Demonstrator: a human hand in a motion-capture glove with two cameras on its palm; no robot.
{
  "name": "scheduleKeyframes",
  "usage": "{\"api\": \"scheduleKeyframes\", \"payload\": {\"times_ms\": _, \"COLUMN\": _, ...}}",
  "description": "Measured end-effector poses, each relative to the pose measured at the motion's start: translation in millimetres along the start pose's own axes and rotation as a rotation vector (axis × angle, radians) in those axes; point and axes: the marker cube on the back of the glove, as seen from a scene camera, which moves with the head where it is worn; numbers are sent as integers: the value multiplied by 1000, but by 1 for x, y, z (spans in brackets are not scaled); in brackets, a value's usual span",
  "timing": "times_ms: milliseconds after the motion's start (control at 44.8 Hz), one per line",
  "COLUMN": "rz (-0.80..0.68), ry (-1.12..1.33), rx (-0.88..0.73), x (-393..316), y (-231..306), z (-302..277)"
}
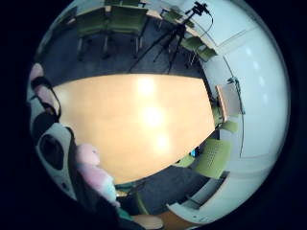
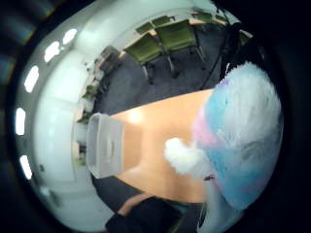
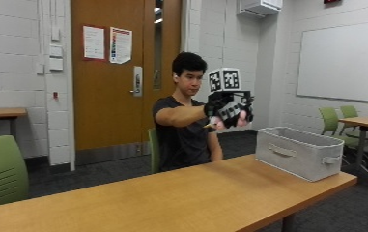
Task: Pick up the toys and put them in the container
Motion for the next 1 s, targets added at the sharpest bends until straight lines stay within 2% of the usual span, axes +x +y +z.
{"api": "scheduleKeyframes", "payload": {"times_ms": 134, "rz": -140, "ry": -24, "rx": 57, "x": -94, "y": -7, "z": -41}}
{"api": "scheduleKeyframes", "payload": {"times_ms": 245, "rz": -291, "ry": -52, "rx": 84, "x": -196, "y": 7, "z": -65}}
{"api": "scheduleKeyframes", "payload": {"times_ms": 290, "rz": -402, "ry": -86, "rx": 85, "x": -232, "y": 16, "z": -73}}
{"api": "scheduleKeyframes", "payload": {"times_ms": 357, "rz": -711, "ry": -226, "rx": 66, "x": -277, "y": 38, "z": -84}}
{"api": "scheduleKeyframes", "payload": {"times_ms": 401, "rz": -807, "ry": -266, "rx": 55, "x": -306, "y": 47, "z": -87}}
{"api": "scheduleKeyframes", "payload": {"times_ms": 513, "rz": -642, "ry": -153, "rx": 67, "x": -370, "y": 46, "z": -81}}
{"api": "scheduleKeyframes", "payload": {"times_ms": 624, "rz": -685, "ry": -123, "rx": 54, "x": -421, "y": 56, "z": -75}}
{"api": "scheduleKeyframes", "payload": {"times_ms": 736, "rz": -696, "ry": -216, "rx": 26, "x": -409, "y": 24, "z": -63}}
{"api": "scheduleKeyframes", "payload": {"times_ms": 825, "rz": -685, "ry": -295, "rx": 12, "x": -425, "y": 28, "z": -62}}
{"api": "scheduleKeyframes", "payload": {"times_ms": 914, "rz": -672, "ry": -125, "rx": 63, "x": -416, "y": 23, "z": -47}}
{"api": "scheduleKeyframes", "payload": {"times_ms": 1003, "rz": -594, "ry": -58, "rx": -48, "x": -415, "y": 22, "z": -35}}
